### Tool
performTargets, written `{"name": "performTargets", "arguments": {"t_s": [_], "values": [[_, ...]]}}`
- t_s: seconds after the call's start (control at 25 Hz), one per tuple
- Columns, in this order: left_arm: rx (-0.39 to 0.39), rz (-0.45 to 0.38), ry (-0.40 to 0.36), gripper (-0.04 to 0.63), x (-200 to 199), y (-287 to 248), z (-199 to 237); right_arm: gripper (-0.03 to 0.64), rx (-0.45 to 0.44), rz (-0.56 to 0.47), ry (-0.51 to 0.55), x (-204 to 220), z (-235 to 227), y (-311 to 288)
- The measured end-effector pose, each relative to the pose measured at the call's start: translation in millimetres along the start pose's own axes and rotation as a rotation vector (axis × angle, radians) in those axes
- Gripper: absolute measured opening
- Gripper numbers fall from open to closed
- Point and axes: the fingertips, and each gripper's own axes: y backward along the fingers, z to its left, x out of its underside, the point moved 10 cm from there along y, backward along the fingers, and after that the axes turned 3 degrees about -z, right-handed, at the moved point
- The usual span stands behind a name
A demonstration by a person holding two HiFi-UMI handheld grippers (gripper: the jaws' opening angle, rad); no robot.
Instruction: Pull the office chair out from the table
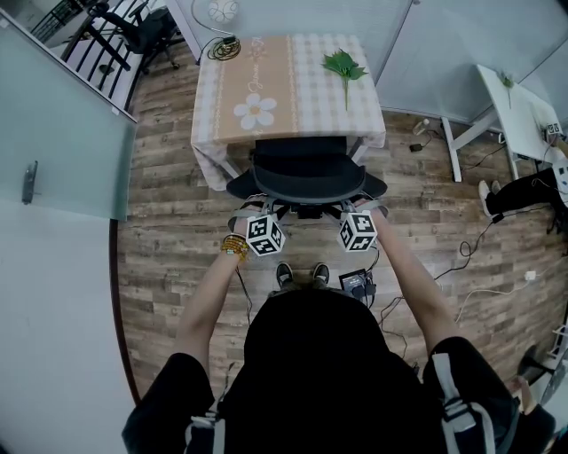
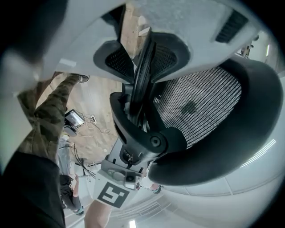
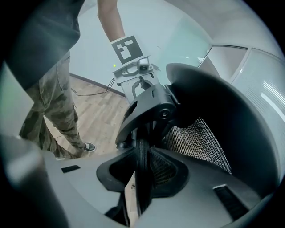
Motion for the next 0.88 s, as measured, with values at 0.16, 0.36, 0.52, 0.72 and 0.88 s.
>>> {"name": "performTargets", "arguments": {"t_s": [0.16,0.36,0.52,0.72,0.88], "values": [[0.017,0.001,0.001,0.127,0,-4,1,0.071,-0.010,0.008,0.023,-1,1,-1],[0.038,-0.007,-0.010,0.127,-1,-6,2,0.071,-0.039,0.023,0.021,0,-1,1],[0.084,0.016,-0.061,0.127,-1,-9,3,0.066,-0.073,0.042,0.046,-3,-2,-1],[0.110,0.022,-0.067,0.127,0,-12,7,0.054,-0.112,0.046,0.019,-5,-5,-1],[0.120,0.025,-0.083,0.129,-1,-13,6,0.096,-0.166,0.103,0.056,1,-3,1]]}}
